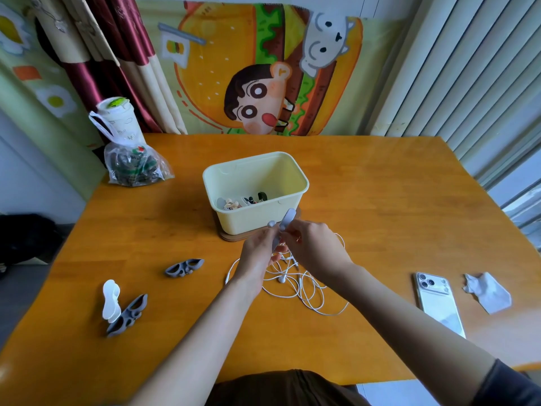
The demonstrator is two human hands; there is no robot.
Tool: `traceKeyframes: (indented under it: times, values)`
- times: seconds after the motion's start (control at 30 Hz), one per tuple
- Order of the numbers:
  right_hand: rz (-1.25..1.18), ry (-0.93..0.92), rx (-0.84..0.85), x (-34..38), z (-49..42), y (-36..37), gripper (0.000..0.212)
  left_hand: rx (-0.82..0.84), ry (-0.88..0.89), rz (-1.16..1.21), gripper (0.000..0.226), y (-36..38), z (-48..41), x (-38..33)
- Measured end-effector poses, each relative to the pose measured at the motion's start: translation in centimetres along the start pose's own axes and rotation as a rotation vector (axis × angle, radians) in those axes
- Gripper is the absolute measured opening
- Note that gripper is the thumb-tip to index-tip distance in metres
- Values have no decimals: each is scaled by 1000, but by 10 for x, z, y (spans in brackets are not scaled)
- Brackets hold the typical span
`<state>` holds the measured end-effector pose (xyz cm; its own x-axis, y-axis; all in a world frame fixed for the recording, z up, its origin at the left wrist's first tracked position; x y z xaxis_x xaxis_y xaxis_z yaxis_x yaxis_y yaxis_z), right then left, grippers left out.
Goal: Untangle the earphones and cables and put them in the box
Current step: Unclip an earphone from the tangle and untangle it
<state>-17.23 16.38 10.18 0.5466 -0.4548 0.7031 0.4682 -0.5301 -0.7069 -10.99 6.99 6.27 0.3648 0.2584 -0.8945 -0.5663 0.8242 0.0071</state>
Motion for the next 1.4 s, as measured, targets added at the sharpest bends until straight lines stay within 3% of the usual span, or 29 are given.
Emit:
traceKeyframes:
  times: [0.33,0.53,0.93,1.13,1.4]
  values:
    - [-68,62,-5,2,1,5,20,-18,11,-16,23,1,0,5]
    - [47,71,2,5,-1,4,23,-39,67,-46,28,1,-2,3]
    - [31,40,-27,3,-2,11,30,-14,88,126,22,4,-6,2]
    - [-29,83,-37,1,-2,10,24,-23,67,199,19,3,-1,-5]
    - [-29,66,-45,4,-2,12,23,-66,102,93,18,0,-7,3]
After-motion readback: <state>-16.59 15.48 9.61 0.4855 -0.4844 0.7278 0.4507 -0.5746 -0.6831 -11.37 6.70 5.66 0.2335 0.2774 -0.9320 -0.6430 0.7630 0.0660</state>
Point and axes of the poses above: each hand's wrist, its own z-axis away from the middle knuckle, its own y-axis out of the palm, x = y × z, the point moved 1 cm from there along -z, towards the middle knuckle, and after that the axes turned 14 degrees about -z, right-handed, at the moved point
